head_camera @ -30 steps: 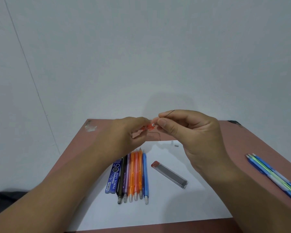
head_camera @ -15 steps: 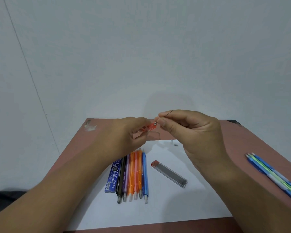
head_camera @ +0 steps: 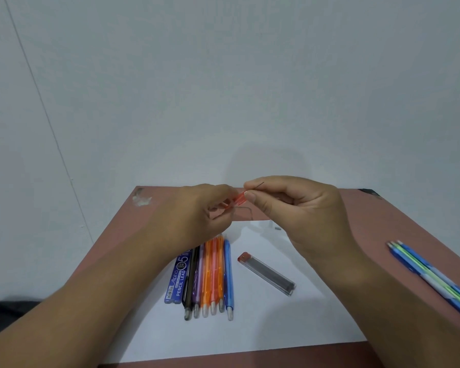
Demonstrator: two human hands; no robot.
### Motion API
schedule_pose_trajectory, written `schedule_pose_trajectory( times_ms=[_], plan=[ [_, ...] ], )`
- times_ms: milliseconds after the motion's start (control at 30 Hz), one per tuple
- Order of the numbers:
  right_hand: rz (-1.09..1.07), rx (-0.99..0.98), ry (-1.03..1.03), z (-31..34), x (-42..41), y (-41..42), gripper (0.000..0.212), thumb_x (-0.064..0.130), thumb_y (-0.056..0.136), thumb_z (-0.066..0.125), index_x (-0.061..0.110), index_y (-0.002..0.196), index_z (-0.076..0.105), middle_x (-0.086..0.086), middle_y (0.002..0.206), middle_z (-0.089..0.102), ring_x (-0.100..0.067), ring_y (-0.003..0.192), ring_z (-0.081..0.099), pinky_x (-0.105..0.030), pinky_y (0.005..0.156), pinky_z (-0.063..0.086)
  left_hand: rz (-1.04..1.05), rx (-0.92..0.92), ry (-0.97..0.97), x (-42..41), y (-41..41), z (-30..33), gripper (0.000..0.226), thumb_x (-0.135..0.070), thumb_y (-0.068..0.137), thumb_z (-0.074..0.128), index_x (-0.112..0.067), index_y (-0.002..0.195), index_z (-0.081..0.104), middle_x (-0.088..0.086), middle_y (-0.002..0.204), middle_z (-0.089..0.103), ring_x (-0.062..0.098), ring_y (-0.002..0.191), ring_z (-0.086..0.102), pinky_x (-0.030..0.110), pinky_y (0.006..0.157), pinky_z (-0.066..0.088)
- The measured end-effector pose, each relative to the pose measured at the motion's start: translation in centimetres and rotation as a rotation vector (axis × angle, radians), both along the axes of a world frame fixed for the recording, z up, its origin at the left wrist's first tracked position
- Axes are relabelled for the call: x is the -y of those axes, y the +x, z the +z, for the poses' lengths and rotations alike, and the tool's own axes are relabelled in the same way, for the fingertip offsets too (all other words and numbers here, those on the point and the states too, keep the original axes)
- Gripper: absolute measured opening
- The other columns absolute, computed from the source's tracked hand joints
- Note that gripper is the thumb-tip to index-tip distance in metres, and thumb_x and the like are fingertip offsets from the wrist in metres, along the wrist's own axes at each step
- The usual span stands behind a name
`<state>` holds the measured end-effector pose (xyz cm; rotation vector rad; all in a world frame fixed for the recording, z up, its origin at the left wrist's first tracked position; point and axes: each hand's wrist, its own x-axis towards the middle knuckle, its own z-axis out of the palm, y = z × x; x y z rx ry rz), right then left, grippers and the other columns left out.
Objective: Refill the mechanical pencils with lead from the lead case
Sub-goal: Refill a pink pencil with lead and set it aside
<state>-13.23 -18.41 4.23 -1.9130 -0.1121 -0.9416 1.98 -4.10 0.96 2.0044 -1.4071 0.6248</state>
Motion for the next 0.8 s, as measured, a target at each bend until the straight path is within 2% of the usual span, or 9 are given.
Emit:
schedule_pose_trajectory(
  times_ms=[133,267,433,533,667,800],
  plan=[
    [-0.014,-0.025,0.017,-0.03,0.14,0.08,0.019,0.011,0.084,0.081,0.025,0.097,0.08,0.016,0.092,0.078,-0.002,0.092,0.073,-0.015,0.082,0.056,-0.004,-0.028,-0.009,-0.01,0.0,-0.05,0.027,-0.025,0.089,0.07,-0.03,0.115,0.069,-0.018,0.088,0.068,-0.003,0.073,0.059,0.013,0.065,0.048],
    [-0.029,-0.049,0.032,-0.15,0.24,0.09,0.021,0.014,0.084,0.082,0.025,0.101,0.08,0.016,0.095,0.078,-0.001,0.093,0.073,-0.018,0.083,0.057,0.005,-0.066,0.008,-0.03,-0.1,-0.03,0.03,-0.029,0.09,0.068,-0.033,0.119,0.067,-0.015,0.097,0.073,-0.002,0.08,0.064,0.018,0.07,0.055],
    [0.016,-0.001,0.083,-0.04,0.22,-0.06,0.026,0.012,0.081,0.083,0.027,0.102,0.077,0.012,0.097,0.078,-0.008,0.094,0.075,-0.022,0.084,0.059,0.02,-0.094,0.024,-0.06,-0.25,0.21,0.029,-0.031,0.09,0.067,-0.03,0.119,0.068,-0.015,0.097,0.072,-0.004,0.078,0.062,0.018,0.071,0.055],
    [0.019,0.087,0.072,0.05,0.27,-0.22,0.024,0.014,0.081,0.082,0.024,0.103,0.076,0.008,0.098,0.078,-0.013,0.095,0.075,-0.024,0.084,0.059,0.013,-0.113,0.019,-0.06,-0.22,0.25,0.026,-0.032,0.09,0.067,-0.028,0.116,0.069,-0.021,0.094,0.067,-0.013,0.074,0.057,0.014,0.072,0.052],
    [-0.02,0.191,-0.043,-0.09,0.32,-0.13,0.026,0.018,0.085,0.077,0.025,0.109,0.073,0.007,0.1,0.077,-0.018,0.1,0.073,-0.026,0.086,0.058,0.019,-0.119,0.014,-0.08,-0.2,0.25,0.024,-0.031,0.091,0.068,-0.027,0.115,0.07,-0.025,0.09,0.06,-0.02,0.073,0.052,0.009,0.071,0.047],
    [-0.095,0.298,-0.23,-0.15,0.52,-0.05,0.023,0.014,0.089,0.074,0.019,0.111,0.072,0.005,0.104,0.075,-0.012,0.098,0.072,-0.024,0.087,0.056,0.002,-0.135,0.004,-0.16,-0.17,0.18,0.025,-0.034,0.09,0.067,-0.03,0.114,0.069,-0.029,0.089,0.058,-0.021,0.076,0.055,0.009,0.072,0.048]
  ],
)
